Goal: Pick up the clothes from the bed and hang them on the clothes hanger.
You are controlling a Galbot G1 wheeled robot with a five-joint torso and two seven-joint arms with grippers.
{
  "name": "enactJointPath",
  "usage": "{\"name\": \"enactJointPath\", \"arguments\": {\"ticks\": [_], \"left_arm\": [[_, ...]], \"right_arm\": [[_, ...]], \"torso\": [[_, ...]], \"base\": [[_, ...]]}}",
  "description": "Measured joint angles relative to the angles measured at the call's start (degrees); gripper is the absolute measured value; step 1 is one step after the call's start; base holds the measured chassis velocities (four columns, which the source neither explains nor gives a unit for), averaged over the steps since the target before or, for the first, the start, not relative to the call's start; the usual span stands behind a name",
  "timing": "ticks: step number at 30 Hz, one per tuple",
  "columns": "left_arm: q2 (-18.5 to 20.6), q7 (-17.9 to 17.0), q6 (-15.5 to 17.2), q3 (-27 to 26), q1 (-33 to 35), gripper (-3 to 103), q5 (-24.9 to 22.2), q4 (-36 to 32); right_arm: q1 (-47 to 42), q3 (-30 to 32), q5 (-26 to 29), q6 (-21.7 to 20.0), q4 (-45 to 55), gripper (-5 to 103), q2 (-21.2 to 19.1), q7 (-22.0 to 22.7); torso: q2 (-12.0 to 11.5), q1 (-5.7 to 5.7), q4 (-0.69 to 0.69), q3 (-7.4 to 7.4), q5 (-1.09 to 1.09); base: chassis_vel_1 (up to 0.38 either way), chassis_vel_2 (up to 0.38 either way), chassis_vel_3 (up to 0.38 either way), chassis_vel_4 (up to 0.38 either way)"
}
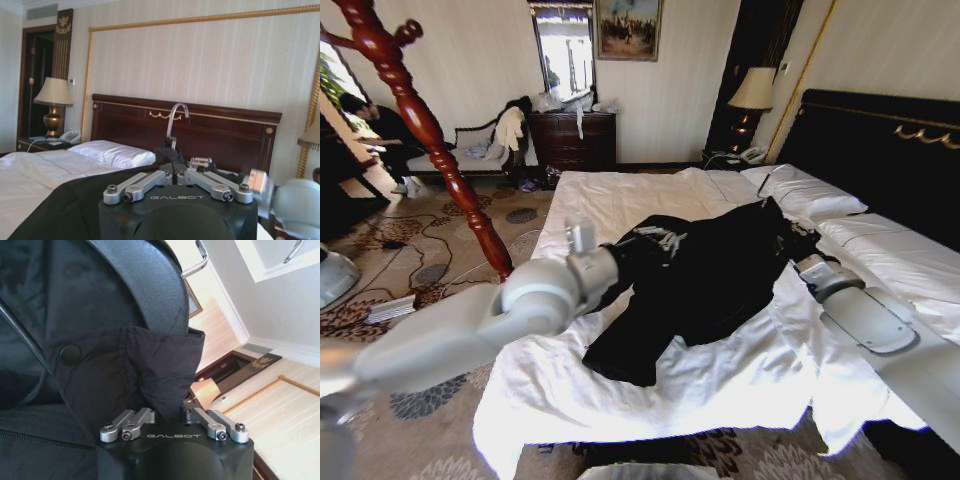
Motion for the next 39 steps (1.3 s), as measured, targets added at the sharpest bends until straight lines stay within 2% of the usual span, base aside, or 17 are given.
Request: {"name": "enactJointPath", "arguments": {"ticks": [5,6,10,14,18,21,31,34,39], "left_arm": [[-8.72,-1.31,0.36,3.34,-4.53,0,0.81,6.52],[-8.72,-1.31,0.36,3.34,-4.53,0,0.81,6.52],[-14.41,-2.58,0.86,5.84,-6.89,0,0.95,10.49],[-17.42,-3.21,1.24,7.36,-7.63,0,1.92,12.72],[-19.21,-3.81,1.63,7.70,-8.05,0,2.60,14.42],[-20.70,-5.40,3.14,7.53,-9.16,0,2.79,16.10],[-24.56,-7.14,6.91,8.60,-12.42,0,2.52,19.96],[-27.13,-7.81,8.58,9.63,-13.55,0,2.06,21.03],[-28.20,-8.33,9.24,10.57,-14.03,0,1.74,21.18]], "right_arm": [[0.33,0.04,0.48,-0.09,0.64,21,0.28,0.42],[0.33,0.04,0.48,-0.09,0.64,21,0.28,0.42],[0.57,0.38,1.17,0.16,0.47,21,-0.22,0.69],[-0.07,0.96,1.53,0.18,1.02,21,-0.22,0.69],[-0.75,1.47,1.97,0.18,2.06,21,0.04,0.69],[-1.92,2.40,2.69,0.18,4.23,21,0.33,0.67],[-1.96,2.63,3.26,0.34,6.10,21,0.44,0.61],[-2.11,2.52,3.25,1.20,6.38,21,0.37,0.55],[-2.58,2.57,2.98,1.60,6.79,21,0.52,0.53]], "torso": [[0.00,0.00,-0.01,0.00,0.01],[0.00,0.00,-0.01,0.00,0.01],[0.00,0.00,0.00,0.00,0.01],[0.00,0.00,-0.01,0.00,0.01],[0.00,0.00,0.00,0.00,0.00],[0.00,-0.01,0.00,0.00,0.00],[0.00,0.00,0.00,0.00,0.00],[0.00,0.00,0.01,0.00,-0.01],[0.00,0.00,-0.01,-0.01,0.00]], "base": [[0.000,0.000,0.000,0.000],[0.000,0.000,0.000,0.000],[0.000,0.000,0.000,0.000],[0.000,0.000,0.000,0.000],[0.000,0.000,0.000,0.000],[0.000,0.000,0.000,0.000],[0.000,0.000,0.000,0.000],[0.000,0.000,0.000,0.000],[0.000,0.000,0.000,0.000]]}}
